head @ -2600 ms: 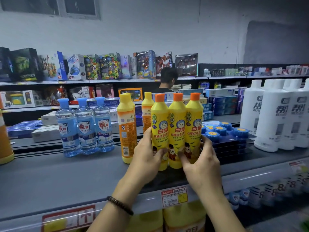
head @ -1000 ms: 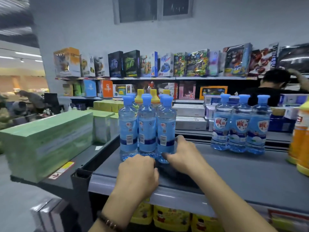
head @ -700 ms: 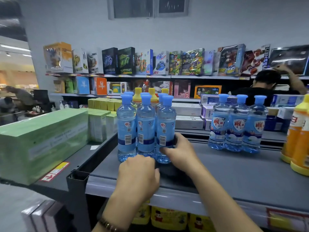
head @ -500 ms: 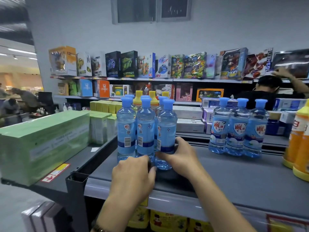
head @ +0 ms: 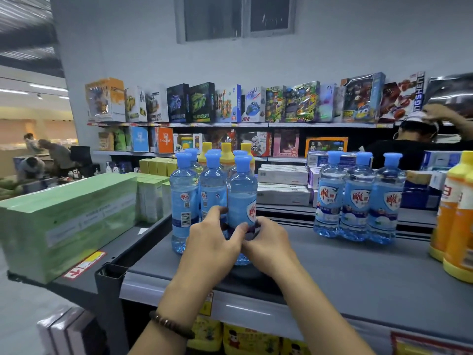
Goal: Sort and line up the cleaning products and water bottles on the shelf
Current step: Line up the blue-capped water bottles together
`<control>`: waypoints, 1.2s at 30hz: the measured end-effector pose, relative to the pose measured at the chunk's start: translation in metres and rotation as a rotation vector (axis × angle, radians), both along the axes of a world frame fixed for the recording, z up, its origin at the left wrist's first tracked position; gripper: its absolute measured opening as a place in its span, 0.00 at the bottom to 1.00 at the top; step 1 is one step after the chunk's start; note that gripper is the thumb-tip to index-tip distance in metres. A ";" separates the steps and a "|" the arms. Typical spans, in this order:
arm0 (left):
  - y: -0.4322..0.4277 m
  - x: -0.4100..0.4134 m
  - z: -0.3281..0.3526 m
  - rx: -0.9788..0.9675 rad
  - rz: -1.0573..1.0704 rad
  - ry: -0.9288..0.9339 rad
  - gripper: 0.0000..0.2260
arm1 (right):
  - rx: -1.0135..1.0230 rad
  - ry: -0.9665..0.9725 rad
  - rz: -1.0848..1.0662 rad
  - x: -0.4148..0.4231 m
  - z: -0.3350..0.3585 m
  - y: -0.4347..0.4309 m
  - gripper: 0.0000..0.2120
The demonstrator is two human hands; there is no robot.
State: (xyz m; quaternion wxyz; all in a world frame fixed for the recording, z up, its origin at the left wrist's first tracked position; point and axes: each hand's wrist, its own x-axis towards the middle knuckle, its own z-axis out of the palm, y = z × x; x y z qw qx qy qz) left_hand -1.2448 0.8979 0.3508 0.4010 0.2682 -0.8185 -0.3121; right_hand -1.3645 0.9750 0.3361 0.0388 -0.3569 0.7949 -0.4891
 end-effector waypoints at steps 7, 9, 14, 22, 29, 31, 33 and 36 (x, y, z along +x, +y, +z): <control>-0.006 -0.016 0.011 0.112 -0.017 -0.096 0.25 | 0.175 0.025 0.040 -0.002 0.006 0.005 0.24; -0.004 -0.021 0.013 0.090 -0.024 -0.116 0.24 | 0.227 0.014 0.105 -0.009 0.012 0.015 0.25; 0.010 -0.037 0.017 0.092 -0.187 -0.180 0.14 | 0.286 0.084 0.158 -0.030 0.021 0.047 0.12; 0.051 -0.093 0.024 0.214 -0.563 -0.270 0.14 | 0.282 0.089 -0.037 -0.065 0.023 0.125 0.15; 0.103 -0.160 0.022 0.276 -0.656 -0.310 0.09 | 0.305 0.074 -0.267 -0.101 0.015 0.183 0.23; 0.117 -0.175 0.023 0.276 -0.687 -0.317 0.08 | 0.298 0.054 -0.301 -0.111 0.014 0.198 0.23; 0.130 -0.190 0.023 0.257 -0.697 -0.327 0.06 | 0.305 0.063 -0.348 -0.117 0.015 0.213 0.20; 0.144 -0.210 0.023 0.217 -0.691 -0.337 0.09 | 0.254 0.062 -0.385 -0.124 0.014 0.229 0.20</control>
